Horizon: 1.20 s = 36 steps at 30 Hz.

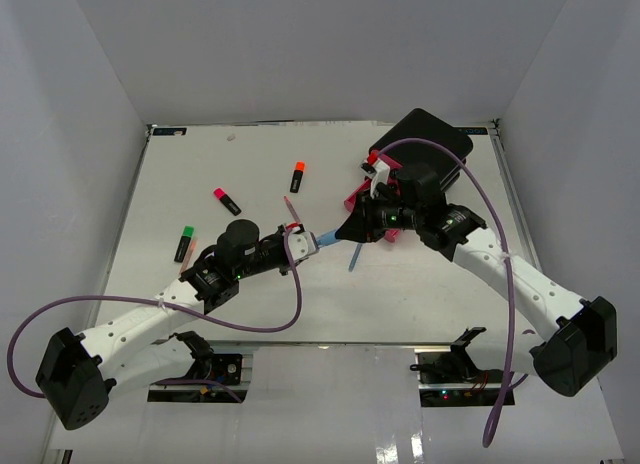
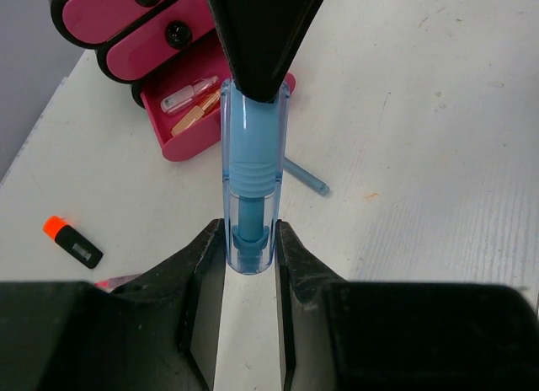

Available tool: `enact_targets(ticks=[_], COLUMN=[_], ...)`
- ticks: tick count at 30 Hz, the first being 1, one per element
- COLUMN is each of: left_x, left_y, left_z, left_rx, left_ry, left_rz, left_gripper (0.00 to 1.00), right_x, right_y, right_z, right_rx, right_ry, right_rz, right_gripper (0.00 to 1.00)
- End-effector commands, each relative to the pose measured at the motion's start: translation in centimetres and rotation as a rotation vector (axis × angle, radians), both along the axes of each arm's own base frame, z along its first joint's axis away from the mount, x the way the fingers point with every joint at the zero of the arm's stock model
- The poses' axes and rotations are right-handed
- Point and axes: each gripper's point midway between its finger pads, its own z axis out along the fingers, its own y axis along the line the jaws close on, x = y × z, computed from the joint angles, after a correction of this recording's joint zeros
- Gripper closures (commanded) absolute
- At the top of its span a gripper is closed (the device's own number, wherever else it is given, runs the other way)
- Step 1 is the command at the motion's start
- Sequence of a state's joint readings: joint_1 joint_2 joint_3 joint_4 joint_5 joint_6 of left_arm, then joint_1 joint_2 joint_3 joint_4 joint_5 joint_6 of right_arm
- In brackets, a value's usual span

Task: Sort the stationery into containers
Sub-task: Close the pen cap on the pen.

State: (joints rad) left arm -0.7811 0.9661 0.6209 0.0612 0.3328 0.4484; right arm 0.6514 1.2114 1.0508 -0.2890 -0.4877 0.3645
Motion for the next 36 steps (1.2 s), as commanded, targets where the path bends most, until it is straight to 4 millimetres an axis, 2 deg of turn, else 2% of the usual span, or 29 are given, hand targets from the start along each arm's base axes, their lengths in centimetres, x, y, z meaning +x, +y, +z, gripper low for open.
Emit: enact_targets(ticks=[1, 6, 12, 22, 29, 36], left_x=[-0.9, -1.1, -1.5, -2.0, -2.4, -3.2], left_y=[-0.5, -0.6, -0.8, -0.9, -0.7, -0.7], left_z=[2.0, 3.1, 3.5, 4.7, 5.7, 6.6], left_rx=[-0.055, -0.087, -0.103, -0.151, -0.197, -0.232], left_ry=[-0.04, -0.059, -0.056, -0.073, -0.097, -0.114], left_rz=[-0.052, -0.061, -0.082, -0.101, -0.102, -0.135], left_gripper=[0.73, 0.76, 0.78, 0.85, 1.0, 1.0], right_x=[-0.1, -0.4, -1.1, -2.2, -2.3, -2.8], right_y=[0.6, 0.9, 2.0, 3.6, 3.8, 4.1], right_z=[0.1, -0.9, -1.0, -2.6, -3.3, -3.6], right_rx=[0.0, -0.023, -0.024, -0.029, -0.045, -0.044], right_ry=[-0.003, 0.019, 0.028, 0.064, 0.078, 0.088], right_rz=[0.011, 0.017, 0.046, 0.082, 0.085, 0.102], right_gripper=[0.92, 0.92, 0.92, 0.92, 0.92, 0.92])
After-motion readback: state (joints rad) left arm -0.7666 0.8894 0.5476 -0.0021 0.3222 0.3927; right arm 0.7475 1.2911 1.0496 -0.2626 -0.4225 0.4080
